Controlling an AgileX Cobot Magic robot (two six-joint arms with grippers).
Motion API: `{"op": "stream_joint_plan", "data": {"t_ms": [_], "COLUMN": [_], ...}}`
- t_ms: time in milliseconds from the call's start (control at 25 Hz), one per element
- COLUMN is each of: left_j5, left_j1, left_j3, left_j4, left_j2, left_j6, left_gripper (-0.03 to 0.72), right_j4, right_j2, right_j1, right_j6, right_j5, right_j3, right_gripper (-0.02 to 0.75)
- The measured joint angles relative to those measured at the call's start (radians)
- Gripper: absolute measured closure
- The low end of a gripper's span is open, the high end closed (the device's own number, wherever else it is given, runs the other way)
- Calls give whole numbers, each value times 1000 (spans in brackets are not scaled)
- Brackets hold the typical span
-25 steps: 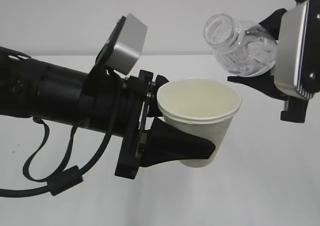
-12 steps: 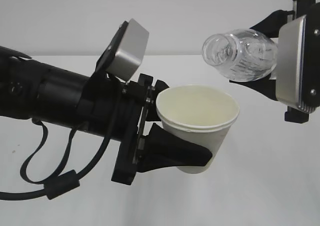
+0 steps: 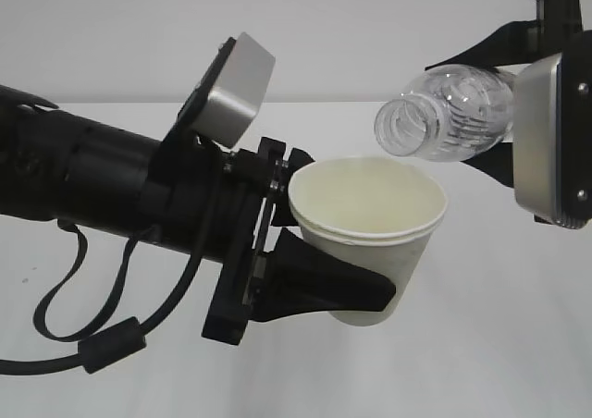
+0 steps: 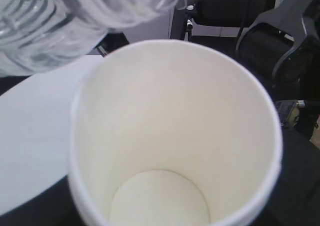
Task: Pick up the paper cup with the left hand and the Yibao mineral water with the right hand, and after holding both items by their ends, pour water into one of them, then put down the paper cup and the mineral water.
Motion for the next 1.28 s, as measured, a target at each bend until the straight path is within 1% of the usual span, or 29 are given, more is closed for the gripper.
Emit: {"op": "stream_joint_plan", "data": {"t_ms": [360,520,880,1280], "left_j5": [-17,9,52,43], "left_j1": [0,0,0,-10], "left_j3": [0,0,0,0], "left_j4": [-1,-2,-3,-5], "left_j2": [0,0,0,0], "left_j6": [-1,-1,-6,-12], "left_gripper": [235,235,235,235], "right_j4": [-2,-2,-2,-2], "right_j2": [0,0,0,0], "right_j1": [0,0,0,0], "right_j6": [-66,-77,-141,-182], "right_j5": [22,22,22,22], "right_j3": [-29,-44,-47,-47], "right_gripper": [264,264,264,264]}}
